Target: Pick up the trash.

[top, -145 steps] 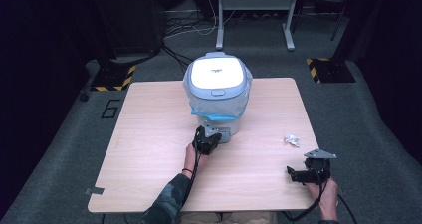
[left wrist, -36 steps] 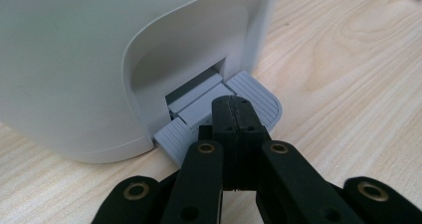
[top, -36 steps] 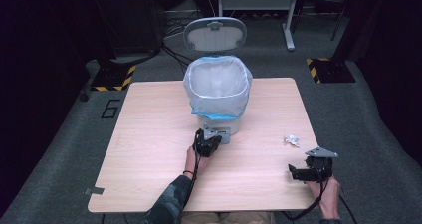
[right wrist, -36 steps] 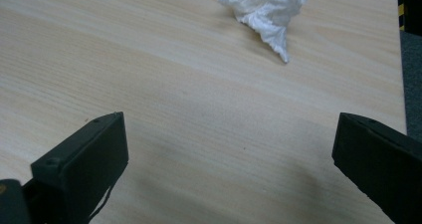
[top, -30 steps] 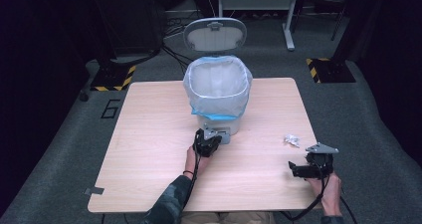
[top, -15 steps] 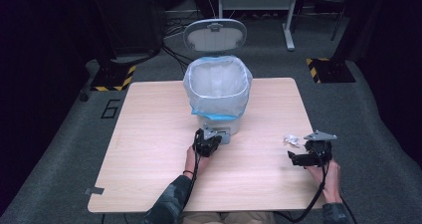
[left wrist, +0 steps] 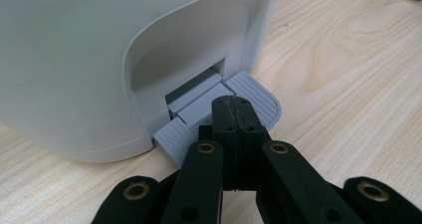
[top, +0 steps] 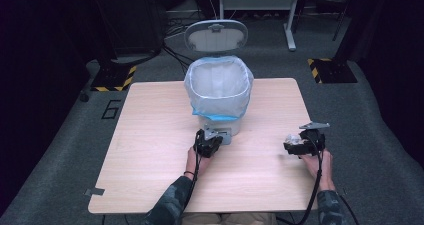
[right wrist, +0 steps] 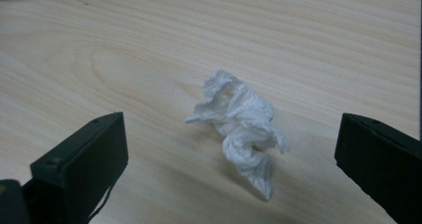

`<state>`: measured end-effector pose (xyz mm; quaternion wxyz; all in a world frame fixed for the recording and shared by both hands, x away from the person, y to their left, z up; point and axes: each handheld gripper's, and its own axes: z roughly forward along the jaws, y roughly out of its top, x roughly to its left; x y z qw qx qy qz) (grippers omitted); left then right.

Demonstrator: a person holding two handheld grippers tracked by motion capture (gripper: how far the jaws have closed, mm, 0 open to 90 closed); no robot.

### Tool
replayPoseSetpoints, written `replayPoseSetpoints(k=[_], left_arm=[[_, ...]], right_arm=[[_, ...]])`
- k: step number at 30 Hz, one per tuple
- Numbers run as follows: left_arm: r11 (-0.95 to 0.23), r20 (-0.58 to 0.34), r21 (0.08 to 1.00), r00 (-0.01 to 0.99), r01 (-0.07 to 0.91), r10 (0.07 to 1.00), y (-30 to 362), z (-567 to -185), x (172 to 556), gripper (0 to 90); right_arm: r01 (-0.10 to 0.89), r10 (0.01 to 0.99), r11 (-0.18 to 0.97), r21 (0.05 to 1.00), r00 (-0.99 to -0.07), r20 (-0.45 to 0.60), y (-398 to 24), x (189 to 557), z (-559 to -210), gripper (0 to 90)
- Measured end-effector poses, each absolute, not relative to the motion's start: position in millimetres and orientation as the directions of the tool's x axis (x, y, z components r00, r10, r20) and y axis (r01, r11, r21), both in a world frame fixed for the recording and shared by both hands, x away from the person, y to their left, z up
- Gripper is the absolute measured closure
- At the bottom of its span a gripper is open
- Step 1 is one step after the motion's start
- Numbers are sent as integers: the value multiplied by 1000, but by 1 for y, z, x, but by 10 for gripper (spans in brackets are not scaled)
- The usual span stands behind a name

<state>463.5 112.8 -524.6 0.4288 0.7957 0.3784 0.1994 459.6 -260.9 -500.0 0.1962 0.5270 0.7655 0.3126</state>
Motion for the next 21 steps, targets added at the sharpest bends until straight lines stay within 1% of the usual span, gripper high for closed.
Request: replayPoseSetpoints(k=[2, 6, 7, 9, 10, 12, 13, 14, 15, 16, 17, 19, 20, 21], left_arm=[[-346, -7, 833, 634, 431, 773, 113, -525, 464, 900], [-346, -7, 833, 634, 431, 773, 113, -525, 464, 900], [-346, -7, 833, 634, 431, 773, 113, -525, 464, 900], [-347, -6, 833, 635, 430, 773, 113, -525, 463, 900], [-347, -6, 833, 635, 431, 773, 113, -525, 464, 900], [-347, -7, 833, 634, 431, 773, 113, -525, 463, 900], [-347, -7, 833, 635, 431, 773, 113, -525, 464, 900], [-347, -7, 833, 635, 432, 772, 113, -525, 464, 900], [-348, -7, 832, 636, 431, 771, 113, -525, 464, 900], [-346, -10, 832, 635, 433, 772, 113, -525, 464, 900], [-346, -9, 832, 634, 434, 773, 113, -524, 464, 900], [-347, -9, 832, 635, 434, 773, 113, -525, 464, 900], [-342, -17, 833, 638, 435, 770, 113, -525, 464, 900], [-347, -12, 832, 639, 433, 769, 112, -525, 464, 900]], right_arm=[[686, 928, 252, 682, -372, 31, -262, 466, -502, 0], [708, 937, 227, 669, -347, 49, -262, 474, -507, 0], [706, 933, 243, 665, -359, 40, -262, 475, -507, 18], [697, 933, 243, 675, -358, 33, -262, 476, -508, 83], [692, 936, 243, 680, -351, 24, -261, 476, -508, 132], [689, 937, 242, 683, -349, 20, -260, 476, -507, 144], [683, 935, 247, 688, -353, 15, -260, 476, -507, 234], [683, 935, 247, 688, -353, 15, -260, 476, -507, 234], [680, 935, 249, 690, -354, 11, -260, 476, -507, 270], [685, 935, 240, 688, -354, 26, -260, 475, -507, 345], [685, 935, 240, 688, -354, 26, -260, 475, -507, 345], [686, 935, 241, 686, -354, 26, -261, 475, -508, 423], [695, 932, 238, 678, -360, 42, -261, 475, -509, 491], [695, 932, 238, 678, -360, 42, -261, 475, -509, 491]])
